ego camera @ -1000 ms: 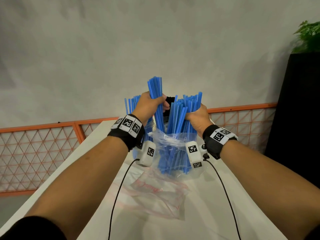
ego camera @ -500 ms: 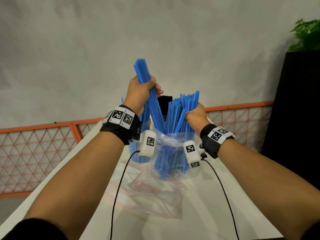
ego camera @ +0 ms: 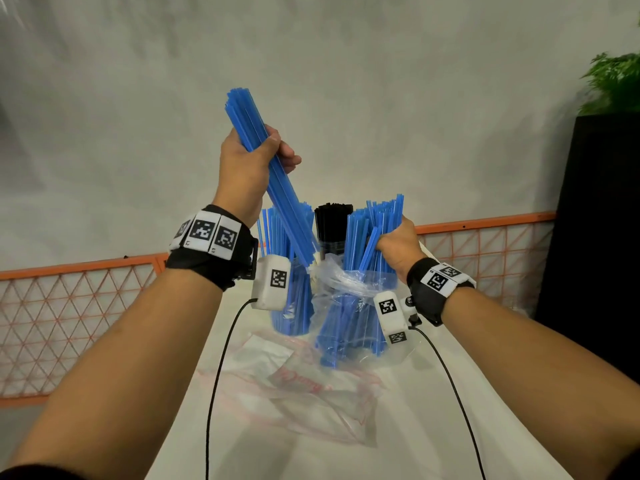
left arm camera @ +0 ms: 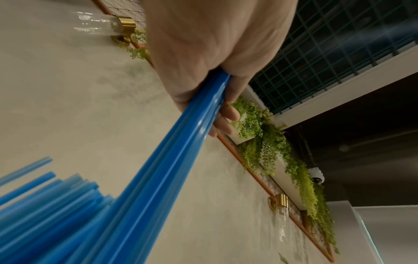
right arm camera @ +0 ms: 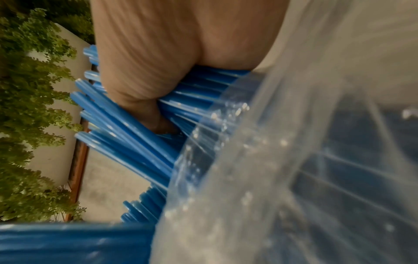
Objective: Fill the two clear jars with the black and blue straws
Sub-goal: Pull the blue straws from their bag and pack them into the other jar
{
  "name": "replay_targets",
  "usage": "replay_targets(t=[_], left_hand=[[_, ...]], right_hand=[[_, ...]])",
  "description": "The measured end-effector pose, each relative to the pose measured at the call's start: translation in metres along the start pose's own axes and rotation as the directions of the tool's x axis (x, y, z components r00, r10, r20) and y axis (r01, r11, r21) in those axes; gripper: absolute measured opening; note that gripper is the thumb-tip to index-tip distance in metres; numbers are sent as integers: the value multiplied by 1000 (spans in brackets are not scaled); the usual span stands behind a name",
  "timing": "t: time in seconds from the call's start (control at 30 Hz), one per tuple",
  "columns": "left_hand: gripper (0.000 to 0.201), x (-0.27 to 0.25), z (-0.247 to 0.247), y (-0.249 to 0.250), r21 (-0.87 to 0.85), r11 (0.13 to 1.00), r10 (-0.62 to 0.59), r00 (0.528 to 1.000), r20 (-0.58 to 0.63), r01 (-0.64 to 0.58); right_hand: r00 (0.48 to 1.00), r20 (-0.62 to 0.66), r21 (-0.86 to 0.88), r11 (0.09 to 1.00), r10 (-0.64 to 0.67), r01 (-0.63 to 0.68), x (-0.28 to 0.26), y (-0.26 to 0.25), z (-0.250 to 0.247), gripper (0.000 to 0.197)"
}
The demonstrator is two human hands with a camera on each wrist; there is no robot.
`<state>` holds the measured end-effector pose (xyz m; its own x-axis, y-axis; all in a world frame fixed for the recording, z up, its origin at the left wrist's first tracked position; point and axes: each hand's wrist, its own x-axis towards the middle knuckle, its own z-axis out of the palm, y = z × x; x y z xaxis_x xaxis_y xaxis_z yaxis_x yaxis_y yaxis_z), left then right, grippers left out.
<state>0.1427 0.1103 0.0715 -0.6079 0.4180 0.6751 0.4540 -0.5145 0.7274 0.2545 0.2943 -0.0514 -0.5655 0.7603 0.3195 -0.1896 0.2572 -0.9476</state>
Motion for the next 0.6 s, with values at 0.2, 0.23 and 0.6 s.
replay_targets(t=[0.2, 0.23, 0.6], left_hand=[[7, -15, -16, -28, 162, 986, -55, 994, 98, 38], [9, -21, -18, -39, 209, 977, -77, 989, 124, 49], [25, -88, -31, -147, 252, 918, -314, 949, -12, 307]], right_hand=[[1000, -14, -7, 1000, 2, -2, -3, -1, 0, 32], [1000, -17, -10, 1000, 5, -5, -3, -1, 0, 32], [999, -41, -18, 1000, -7, 7, -3, 0, -1, 32]])
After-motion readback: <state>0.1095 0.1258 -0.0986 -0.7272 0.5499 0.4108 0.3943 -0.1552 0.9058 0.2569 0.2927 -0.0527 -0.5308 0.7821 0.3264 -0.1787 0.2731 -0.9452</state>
